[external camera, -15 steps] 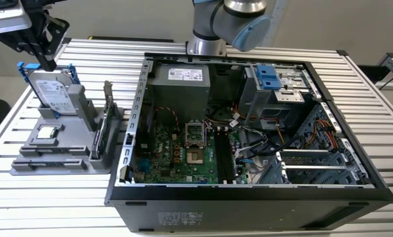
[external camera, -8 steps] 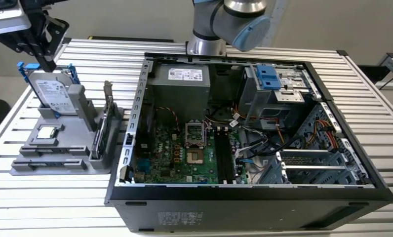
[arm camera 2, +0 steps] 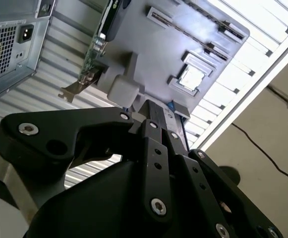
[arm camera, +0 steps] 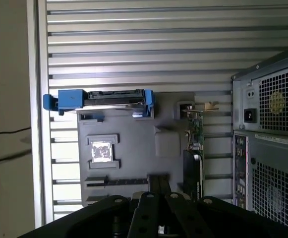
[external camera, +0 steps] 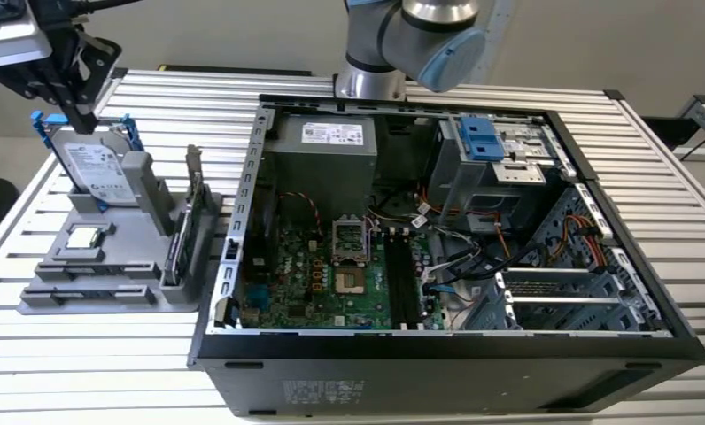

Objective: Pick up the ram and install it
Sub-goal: 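Reach for the ram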

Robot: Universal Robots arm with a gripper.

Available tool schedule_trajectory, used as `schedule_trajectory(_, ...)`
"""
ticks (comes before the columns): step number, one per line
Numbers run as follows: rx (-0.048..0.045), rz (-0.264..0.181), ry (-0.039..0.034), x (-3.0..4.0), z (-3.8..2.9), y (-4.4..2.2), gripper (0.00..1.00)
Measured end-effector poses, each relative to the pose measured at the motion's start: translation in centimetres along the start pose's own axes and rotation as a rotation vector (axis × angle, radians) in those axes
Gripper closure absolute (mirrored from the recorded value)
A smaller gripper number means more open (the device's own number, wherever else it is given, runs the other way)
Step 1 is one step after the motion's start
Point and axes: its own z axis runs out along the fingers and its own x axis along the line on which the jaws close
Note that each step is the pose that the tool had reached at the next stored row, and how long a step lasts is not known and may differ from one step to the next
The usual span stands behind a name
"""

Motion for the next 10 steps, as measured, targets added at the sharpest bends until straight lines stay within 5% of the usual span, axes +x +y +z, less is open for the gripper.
schedule_trajectory(10, 0.0001, 0.0, 0.0002, 0.74, 0.04, -1.34, 1.0)
